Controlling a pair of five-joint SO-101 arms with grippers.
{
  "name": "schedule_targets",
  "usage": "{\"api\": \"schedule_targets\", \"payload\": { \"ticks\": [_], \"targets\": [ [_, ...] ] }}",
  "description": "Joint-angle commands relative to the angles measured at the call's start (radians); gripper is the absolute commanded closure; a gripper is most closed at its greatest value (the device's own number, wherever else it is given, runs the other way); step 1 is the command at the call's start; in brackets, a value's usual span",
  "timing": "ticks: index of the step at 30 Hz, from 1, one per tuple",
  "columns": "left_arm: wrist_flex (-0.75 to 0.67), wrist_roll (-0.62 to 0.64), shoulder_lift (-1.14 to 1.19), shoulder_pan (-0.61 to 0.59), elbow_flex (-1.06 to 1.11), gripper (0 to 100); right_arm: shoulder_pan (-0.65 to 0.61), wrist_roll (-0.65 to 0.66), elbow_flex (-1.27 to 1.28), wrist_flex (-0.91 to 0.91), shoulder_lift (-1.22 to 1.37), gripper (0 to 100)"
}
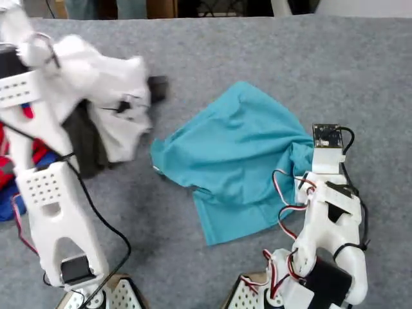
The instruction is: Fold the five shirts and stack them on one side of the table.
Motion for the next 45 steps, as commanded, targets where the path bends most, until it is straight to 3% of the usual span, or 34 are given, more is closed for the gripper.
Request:
{"api": "schedule_targets", "payload": {
  "ticks": [1, 7, 11, 15, 17, 22, 27, 31, 34, 40, 45],
  "targets": [
    [-0.071, 0.012, -0.166, -0.094, -0.077, 97, -0.011, 0.008, 0.002, -0.015, -0.019, 98.4],
    [-0.140, 0.006, -0.262, -0.288, -0.068, 97, -0.011, 0.008, 0.002, -0.015, -0.019, 98.4],
    [-0.110, 0.003, -0.241, -0.363, -0.053, 97, -0.012, 0.008, 0.002, -0.015, -0.019, 98.4],
    [-0.018, -0.137, -0.164, -0.352, 0.053, 97, -0.012, 0.008, 0.002, -0.015, -0.019, 98.4],
    [0.018, -0.190, -0.123, -0.344, 0.116, 92, -0.012, 0.008, 0.002, -0.015, -0.019, 98.4],
    [0.015, -0.195, -0.121, -0.352, 0.277, 76, -0.011, 0.023, -0.004, -0.015, -0.025, 98.4],
    [0.015, -0.198, -0.215, -0.349, 0.306, 76, -0.014, 0.201, -0.007, 0.000, -0.027, 97.2],
    [0.017, -0.199, -0.333, -0.355, 0.357, 76, -0.011, 0.278, -0.054, 0.117, -0.065, 88.1],
    [0.018, -0.250, -0.476, -0.357, 0.529, 79, -0.029, 0.336, -0.154, 0.304, -0.140, 82.4],
    [0.009, -0.397, -0.881, -0.355, 1.115, 80, -0.117, 0.351, -0.456, 0.655, -0.337, 77.2],
    [-0.149, -0.425, -1.171, -0.403, 1.543, 80, -0.308, 0.353, -0.693, 0.845, -0.394, 77.2]
  ]
}}
